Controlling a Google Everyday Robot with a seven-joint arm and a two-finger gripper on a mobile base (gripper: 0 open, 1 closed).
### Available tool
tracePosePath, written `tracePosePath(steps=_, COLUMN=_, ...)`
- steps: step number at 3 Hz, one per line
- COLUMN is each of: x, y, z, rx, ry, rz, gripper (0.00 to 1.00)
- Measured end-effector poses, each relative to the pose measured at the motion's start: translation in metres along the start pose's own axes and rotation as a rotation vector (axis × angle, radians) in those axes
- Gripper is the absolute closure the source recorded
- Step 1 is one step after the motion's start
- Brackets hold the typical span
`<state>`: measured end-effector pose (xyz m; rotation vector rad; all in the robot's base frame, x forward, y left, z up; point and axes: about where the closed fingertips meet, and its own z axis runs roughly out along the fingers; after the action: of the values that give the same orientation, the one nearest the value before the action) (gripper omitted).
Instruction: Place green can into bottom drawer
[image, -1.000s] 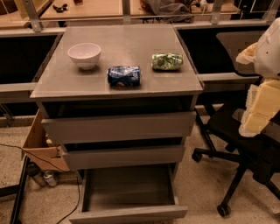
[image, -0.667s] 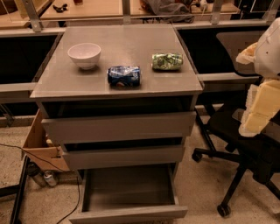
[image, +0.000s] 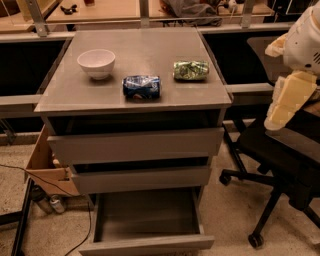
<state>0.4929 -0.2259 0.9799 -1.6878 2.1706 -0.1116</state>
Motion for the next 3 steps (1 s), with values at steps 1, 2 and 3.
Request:
tracePosePath(steps=1, x=-0.003, y=-0.042, z=0.016, rx=0.008, ry=-0.057, rz=-0.004, gripper=0.00)
tracePosePath(steps=2, x=-0.014, y=-0.089, z=0.037, rx=0.019, ry=-0.116, rz=0.003, gripper=0.00)
tracePosePath(steps=3, x=-0.029, y=-0.129, z=0.061, rx=0.032, ry=-0.184, rz=0.042, gripper=0.00)
